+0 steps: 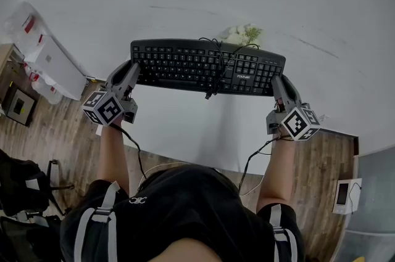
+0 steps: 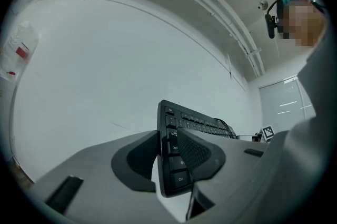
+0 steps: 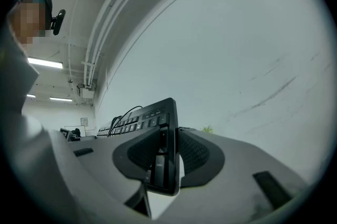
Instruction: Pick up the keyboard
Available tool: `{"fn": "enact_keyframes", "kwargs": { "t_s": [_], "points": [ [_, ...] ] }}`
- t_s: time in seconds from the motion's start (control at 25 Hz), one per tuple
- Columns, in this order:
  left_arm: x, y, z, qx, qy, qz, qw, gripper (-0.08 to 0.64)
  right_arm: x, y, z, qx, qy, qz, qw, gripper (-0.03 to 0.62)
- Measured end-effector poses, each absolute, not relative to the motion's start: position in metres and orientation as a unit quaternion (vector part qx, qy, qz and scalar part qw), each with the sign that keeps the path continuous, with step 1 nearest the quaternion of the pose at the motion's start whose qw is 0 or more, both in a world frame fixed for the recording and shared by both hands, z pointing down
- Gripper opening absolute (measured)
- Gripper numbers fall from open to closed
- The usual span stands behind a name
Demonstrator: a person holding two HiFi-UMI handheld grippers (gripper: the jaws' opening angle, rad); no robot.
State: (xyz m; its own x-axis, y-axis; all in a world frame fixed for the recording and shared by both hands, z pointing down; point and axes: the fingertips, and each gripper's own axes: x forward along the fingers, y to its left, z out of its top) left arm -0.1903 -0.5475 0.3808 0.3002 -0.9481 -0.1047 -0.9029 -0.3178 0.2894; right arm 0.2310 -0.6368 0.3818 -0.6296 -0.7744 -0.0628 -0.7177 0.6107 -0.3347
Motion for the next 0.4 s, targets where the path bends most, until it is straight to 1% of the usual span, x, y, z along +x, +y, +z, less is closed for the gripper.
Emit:
{"fn": "enact_keyframes", "kwargs": {
  "t_s": [0.4],
  "points": [
    [-0.1907, -0.5479, 0.3826, 0.804, -0.573, -0.13, 0.091, 0.124, 0.2307, -0.6373, 0.3818, -0.418, 0.892, -0.139, 0.101, 0.115]
  ]
}}
